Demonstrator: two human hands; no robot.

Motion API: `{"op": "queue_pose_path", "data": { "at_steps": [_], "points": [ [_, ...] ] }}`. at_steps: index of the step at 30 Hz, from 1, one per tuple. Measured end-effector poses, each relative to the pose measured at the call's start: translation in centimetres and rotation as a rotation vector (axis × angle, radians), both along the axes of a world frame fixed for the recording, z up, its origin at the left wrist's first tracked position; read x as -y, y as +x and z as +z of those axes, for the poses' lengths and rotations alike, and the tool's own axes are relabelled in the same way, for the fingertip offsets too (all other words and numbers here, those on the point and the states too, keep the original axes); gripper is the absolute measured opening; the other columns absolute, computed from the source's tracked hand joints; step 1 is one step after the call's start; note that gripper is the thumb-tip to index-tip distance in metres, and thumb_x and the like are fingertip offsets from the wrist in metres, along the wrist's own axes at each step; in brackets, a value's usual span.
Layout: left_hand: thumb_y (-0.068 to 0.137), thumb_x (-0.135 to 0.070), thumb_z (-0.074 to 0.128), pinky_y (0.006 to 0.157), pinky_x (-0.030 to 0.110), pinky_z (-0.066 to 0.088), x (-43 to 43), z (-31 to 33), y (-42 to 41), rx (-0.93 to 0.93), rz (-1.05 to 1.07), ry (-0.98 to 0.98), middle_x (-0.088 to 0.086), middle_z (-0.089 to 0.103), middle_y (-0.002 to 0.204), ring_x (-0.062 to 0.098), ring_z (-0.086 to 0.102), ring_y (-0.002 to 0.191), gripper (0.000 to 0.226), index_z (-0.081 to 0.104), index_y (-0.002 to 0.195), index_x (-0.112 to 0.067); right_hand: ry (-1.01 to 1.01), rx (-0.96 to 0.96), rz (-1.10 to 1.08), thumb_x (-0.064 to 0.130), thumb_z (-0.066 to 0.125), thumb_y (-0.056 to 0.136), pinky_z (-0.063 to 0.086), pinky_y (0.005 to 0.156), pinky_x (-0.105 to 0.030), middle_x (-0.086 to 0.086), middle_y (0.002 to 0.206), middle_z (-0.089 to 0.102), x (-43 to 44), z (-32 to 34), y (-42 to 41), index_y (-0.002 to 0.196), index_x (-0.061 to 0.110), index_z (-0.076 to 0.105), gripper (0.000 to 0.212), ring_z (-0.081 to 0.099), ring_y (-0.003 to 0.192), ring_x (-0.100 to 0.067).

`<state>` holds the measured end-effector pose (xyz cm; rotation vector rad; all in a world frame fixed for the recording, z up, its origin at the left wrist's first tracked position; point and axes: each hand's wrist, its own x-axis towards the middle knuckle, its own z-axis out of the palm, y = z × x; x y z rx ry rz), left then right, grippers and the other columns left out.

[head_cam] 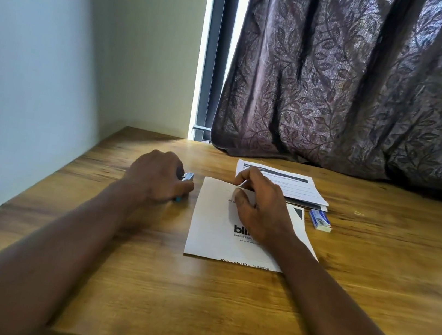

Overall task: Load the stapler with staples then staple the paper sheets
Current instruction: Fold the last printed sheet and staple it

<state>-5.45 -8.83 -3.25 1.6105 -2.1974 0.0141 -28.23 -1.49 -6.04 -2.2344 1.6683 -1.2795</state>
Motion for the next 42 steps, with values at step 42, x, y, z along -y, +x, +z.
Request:
{"op": "queue_pose_path", "data": {
  "at_steps": [42],
  "points": [
    [0.088, -0.04, 0.076, 0.107, 0.041, 0.05, 4.4, -1.0, -13.5, -0.666, -0.145, 0.164, -0.001, 0.072, 0.125, 0.016, 0.067, 0.112, 0.049, 0.065, 0.133, -0.023, 0.022, 0.326, -0.51, 0.041, 0.074, 0.088, 0.044, 0.058, -0.022, 0.011, 0.085, 0.068, 4.1, -0.3, -16.4, 0.106, 0.024, 0.072, 0.025, 0.061, 0.075, -0.004]
  ]
}}
